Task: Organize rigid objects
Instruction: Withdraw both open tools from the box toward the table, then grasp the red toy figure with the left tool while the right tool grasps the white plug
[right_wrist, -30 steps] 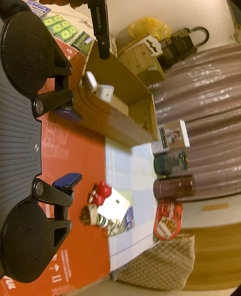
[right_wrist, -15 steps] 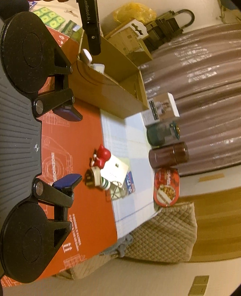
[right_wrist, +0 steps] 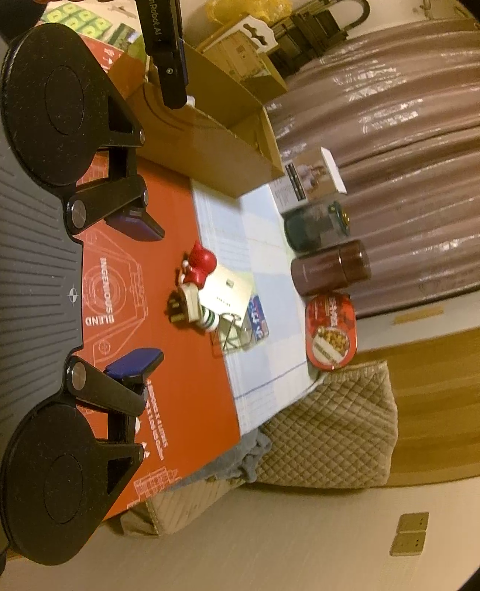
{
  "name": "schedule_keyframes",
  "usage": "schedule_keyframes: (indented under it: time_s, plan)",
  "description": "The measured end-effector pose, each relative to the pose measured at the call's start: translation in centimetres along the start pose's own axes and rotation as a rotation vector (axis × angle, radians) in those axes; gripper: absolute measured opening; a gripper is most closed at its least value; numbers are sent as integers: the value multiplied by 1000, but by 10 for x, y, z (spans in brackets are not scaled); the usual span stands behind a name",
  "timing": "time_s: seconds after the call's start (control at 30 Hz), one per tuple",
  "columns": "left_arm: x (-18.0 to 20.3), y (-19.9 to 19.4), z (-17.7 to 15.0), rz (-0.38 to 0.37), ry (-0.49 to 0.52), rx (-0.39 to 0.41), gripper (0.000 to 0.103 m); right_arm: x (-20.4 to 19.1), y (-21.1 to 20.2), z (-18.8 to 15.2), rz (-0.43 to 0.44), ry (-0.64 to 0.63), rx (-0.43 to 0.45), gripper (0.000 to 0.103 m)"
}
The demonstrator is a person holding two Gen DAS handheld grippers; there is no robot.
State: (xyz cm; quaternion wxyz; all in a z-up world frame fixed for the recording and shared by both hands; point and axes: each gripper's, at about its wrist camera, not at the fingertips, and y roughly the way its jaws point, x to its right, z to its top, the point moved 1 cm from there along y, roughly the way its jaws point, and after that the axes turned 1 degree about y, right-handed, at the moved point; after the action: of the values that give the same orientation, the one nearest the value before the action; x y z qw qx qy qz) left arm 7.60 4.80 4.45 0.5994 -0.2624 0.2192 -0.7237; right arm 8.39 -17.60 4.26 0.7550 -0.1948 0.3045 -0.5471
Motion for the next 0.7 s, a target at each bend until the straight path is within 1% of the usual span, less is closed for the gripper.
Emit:
schedule_keyframes:
  time_s: [0.27,0.4,0.6,0.67,0.7]
  plan:
    - [13,36,2,-10,2,-20,33,20,19,3,-14,-12,-5,62]
    - [18,59,5,-14,11,-23,41,27,38,4,-2,-26,-9,62]
    - [18,98,6,4,-3,-45,43,33,72,8,34,-64,-21,62]
    - [16,111,6,20,-12,-51,46,35,85,9,48,-74,-24,62]
    - [15,117,6,27,-15,-53,50,36,92,9,54,-76,-27,62]
